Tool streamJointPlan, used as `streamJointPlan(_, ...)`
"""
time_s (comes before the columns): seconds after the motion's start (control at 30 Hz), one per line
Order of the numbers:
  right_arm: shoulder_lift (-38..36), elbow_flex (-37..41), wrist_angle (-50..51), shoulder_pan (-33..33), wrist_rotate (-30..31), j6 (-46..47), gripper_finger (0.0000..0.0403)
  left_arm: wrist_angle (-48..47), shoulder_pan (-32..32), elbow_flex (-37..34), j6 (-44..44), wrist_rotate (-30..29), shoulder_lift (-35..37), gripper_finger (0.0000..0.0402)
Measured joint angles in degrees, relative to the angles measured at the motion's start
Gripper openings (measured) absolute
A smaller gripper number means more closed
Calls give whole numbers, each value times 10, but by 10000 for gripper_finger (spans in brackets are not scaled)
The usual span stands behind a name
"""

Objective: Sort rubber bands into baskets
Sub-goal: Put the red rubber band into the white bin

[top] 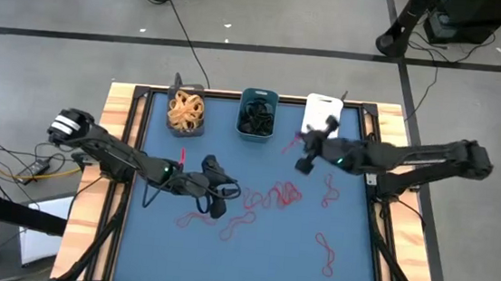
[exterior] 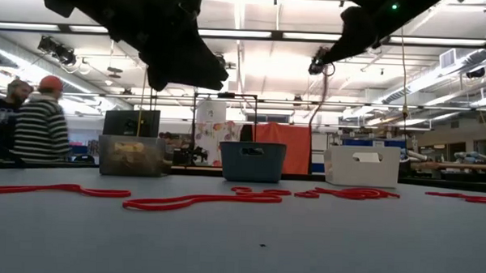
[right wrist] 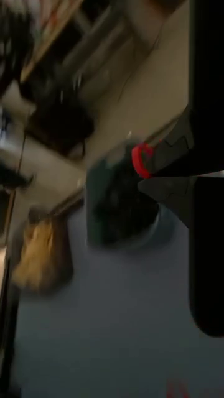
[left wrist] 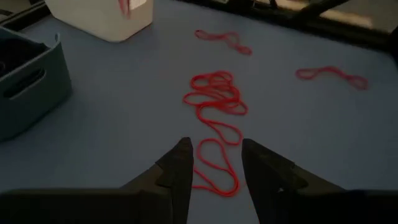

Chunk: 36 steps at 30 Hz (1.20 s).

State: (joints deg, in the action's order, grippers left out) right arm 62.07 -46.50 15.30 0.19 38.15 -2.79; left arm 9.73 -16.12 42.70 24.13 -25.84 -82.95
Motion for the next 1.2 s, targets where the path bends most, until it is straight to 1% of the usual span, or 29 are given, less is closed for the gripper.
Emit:
streamJointPlan(0.17, -69, 0, 42, -72, 12, -31, 2, 10, 0, 0, 0, -1, -39, 142)
streamJointPlan(0.33, -93, 0, 57, -149, 7, -48, 2, 38, 0, 0, 4, -1, -69, 142)
streamJointPlan(0.43, -87, 0, 57, -191, -8, -46, 2, 58, 0, 0, 2, -1, -83, 142)
streamJointPlan(0.57, -61, 0, 61, -238, -30, -16, 9, 59, 0, 0, 1, -1, -92, 142)
streamJointPlan(0.7, -30, 0, 70, -271, -37, 10, 21, 53, -1, 0, 1, -1, -91, 142)
streamJointPlan(0.8, -9, 0, 78, -286, -37, 26, 31, 37, -1, 0, 3, 17, -91, 142)
streamJointPlan(0.87, 4, 0, 88, -291, -42, 37, 42, 14, -2, 0, 14, 28, -91, 142)
streamJointPlan(0.97, 18, 0, 92, -299, -56, 41, 68, -20, -2, 0, 33, 35, -91, 142)
streamJointPlan(1.07, 25, 0, 92, -305, -68, 50, 106, -42, -2, 0, 52, 36, -91, 142)
streamJointPlan(1.2, 24, 0, 92, -311, -72, 61, 161, -45, -2, 0, 61, 47, -91, 142)
